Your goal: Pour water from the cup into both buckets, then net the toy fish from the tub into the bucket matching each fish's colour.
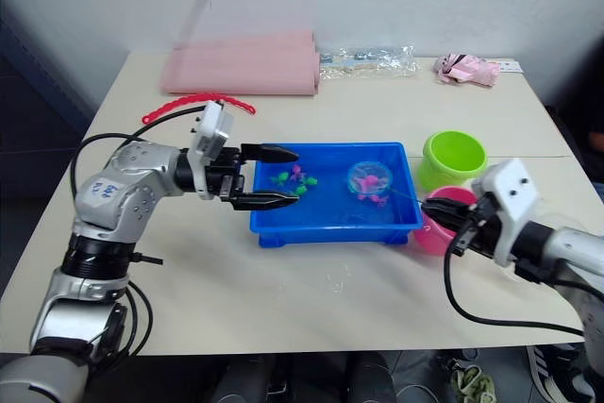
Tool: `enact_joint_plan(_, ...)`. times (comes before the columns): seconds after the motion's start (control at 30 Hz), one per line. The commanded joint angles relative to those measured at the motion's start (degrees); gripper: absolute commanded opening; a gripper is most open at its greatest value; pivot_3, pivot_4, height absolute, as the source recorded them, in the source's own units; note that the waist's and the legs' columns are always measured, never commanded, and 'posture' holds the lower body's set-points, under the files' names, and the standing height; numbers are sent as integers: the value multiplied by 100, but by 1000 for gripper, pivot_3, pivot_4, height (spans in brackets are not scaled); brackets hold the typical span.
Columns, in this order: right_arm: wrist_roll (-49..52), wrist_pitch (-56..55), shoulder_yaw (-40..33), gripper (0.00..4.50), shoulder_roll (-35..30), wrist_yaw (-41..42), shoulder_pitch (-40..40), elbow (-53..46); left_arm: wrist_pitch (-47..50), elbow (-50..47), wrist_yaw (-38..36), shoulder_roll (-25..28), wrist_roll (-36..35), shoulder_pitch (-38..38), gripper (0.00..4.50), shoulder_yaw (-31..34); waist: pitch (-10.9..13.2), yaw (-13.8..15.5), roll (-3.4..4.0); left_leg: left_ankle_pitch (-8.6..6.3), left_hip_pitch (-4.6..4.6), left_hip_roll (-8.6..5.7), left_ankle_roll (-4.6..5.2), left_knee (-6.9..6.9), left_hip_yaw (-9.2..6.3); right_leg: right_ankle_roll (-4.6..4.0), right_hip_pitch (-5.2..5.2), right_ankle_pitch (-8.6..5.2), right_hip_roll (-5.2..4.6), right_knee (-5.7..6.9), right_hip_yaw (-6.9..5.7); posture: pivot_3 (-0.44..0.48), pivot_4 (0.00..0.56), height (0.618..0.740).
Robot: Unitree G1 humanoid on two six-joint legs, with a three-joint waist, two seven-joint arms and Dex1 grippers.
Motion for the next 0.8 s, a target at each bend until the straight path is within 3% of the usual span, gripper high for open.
enact_joint_plan(0.03, 290, 327, -1120, 0, -23, -214, 377, -580, -281, 277, -175, -194, 50, -301, 4474, -84, -1, -10, 0, 0, 2, 0, 0, 0, 0, 0, 2, 0, 0, 0, 1, 0, 150, 738)
enact_joint_plan(0.23, -123, 249, -2721, 0, -68, -20, 1650, -1124, -737, 904, -620, -568, 222, -618, 4474, -357, -5, -4, 4, 0, 2, -2, 1, -2, 1, 0, -1, 0, 1, 0, 2, 0, 150, 738)
enact_joint_plan(0.4, -1012, -617, -2920, 0, -66, 153, 2537, -1327, -979, 1228, -777, -766, 331, -759, 4474, -396, -5, -17, 5, 0, 4, -3, 3, -2, 3, 2, 1, 2, 0, -1, 7, 0, 150, 738)
enact_joint_plan(0.57, -3455, -3733, -2410, 0, -328, 322, 3476, -836, -1151, 1463, -832, -880, 443, -837, 4474, -409, -10, -35, 10, 0, 5, -12, 3, -4, 7, 2, -1, 1, 1, -2, 7, 0, 150, 738)
enact_joint_plan(0.7, -5630, -6269, -2255, 0, -777, -249, 3845, 71, -1183, 1517, -888, -855, 483, -880, 4474, -376, -10, -38, 10, 1, 7, -7, 3, -3, 11, 4, -3, 2, 1, -2, 14, 0, 150, 738)
enact_joint_plan(0.8, -6320, -7267, -2326, 0, -836, -786, 3647, 552, -1204, 1531, -883, -824, 512, -897, 4474, -350, -9, -26, 9, 2, 6, -2, 1, -3, 7, 4, -3, 2, 1, -3, 10, 0, 150, 738)
